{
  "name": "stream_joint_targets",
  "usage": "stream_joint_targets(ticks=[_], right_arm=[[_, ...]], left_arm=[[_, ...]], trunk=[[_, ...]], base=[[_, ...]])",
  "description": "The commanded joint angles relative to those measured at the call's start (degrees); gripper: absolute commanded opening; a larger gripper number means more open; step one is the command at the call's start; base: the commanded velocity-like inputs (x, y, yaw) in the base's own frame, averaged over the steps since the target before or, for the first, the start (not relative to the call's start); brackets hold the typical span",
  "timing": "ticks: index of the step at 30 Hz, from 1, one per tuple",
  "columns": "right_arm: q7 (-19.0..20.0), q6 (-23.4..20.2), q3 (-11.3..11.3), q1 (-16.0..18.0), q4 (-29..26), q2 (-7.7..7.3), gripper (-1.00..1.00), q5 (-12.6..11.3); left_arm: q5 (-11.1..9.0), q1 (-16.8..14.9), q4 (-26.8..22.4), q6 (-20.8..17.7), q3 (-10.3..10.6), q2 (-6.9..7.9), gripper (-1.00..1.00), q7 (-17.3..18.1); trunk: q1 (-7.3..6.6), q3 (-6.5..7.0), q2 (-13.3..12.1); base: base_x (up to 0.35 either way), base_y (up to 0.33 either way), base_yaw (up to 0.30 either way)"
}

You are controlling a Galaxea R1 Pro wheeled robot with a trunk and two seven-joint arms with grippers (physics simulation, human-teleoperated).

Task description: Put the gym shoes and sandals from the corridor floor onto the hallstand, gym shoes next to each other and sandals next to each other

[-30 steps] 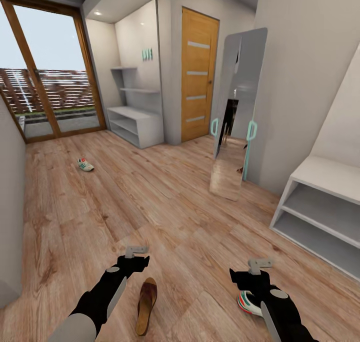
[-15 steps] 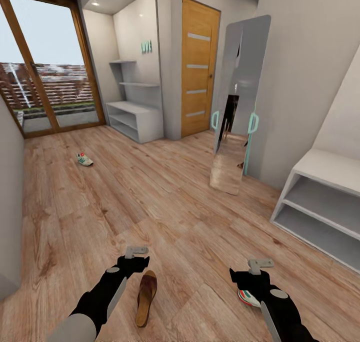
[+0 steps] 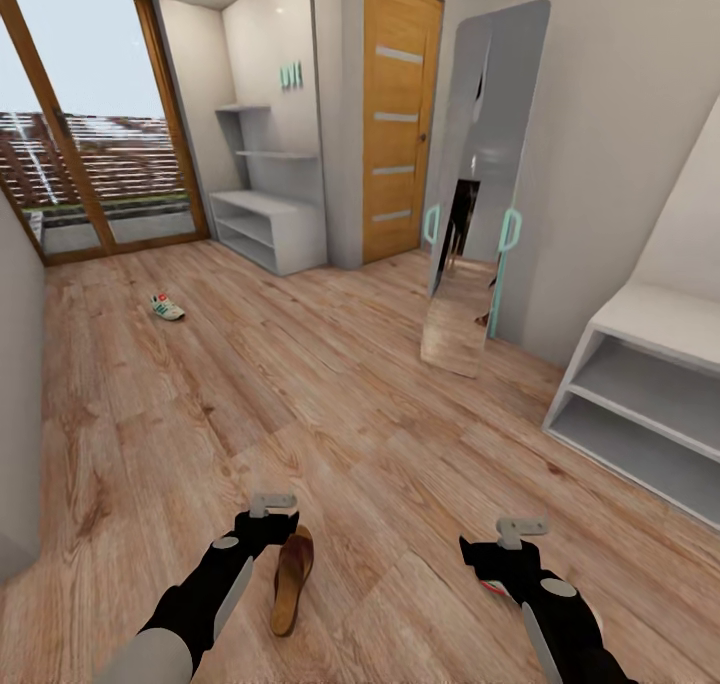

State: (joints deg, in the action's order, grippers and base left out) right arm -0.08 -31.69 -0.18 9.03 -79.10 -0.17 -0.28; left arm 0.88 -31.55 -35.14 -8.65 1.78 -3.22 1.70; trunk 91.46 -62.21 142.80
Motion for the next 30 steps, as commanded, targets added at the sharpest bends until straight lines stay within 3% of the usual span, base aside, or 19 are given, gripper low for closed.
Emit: stream_joint_targets(ticks=[1, 30], right_arm=[[-0.01, -0.3, 0.0, 0.02, -0.08, -0.01, 1.0, -0.01], [-0.01, -0.3, 0.01, 0.03, -0.09, -0.01, 1.0, 0.0]], left_arm=[[0.09, -0.01, -0.11, -0.3, -0.02, 0.0, 1.0, 0.15], [0.09, -0.01, -0.08, -0.23, -0.02, 0.03, 1.0, 0.15]], trunk=[[0.21, -0.33, 0.44], [0.96, -9.47, 0.83]], base=[[0.0, 0.0, 0.0], [0.0, 0.0, 0.0]])
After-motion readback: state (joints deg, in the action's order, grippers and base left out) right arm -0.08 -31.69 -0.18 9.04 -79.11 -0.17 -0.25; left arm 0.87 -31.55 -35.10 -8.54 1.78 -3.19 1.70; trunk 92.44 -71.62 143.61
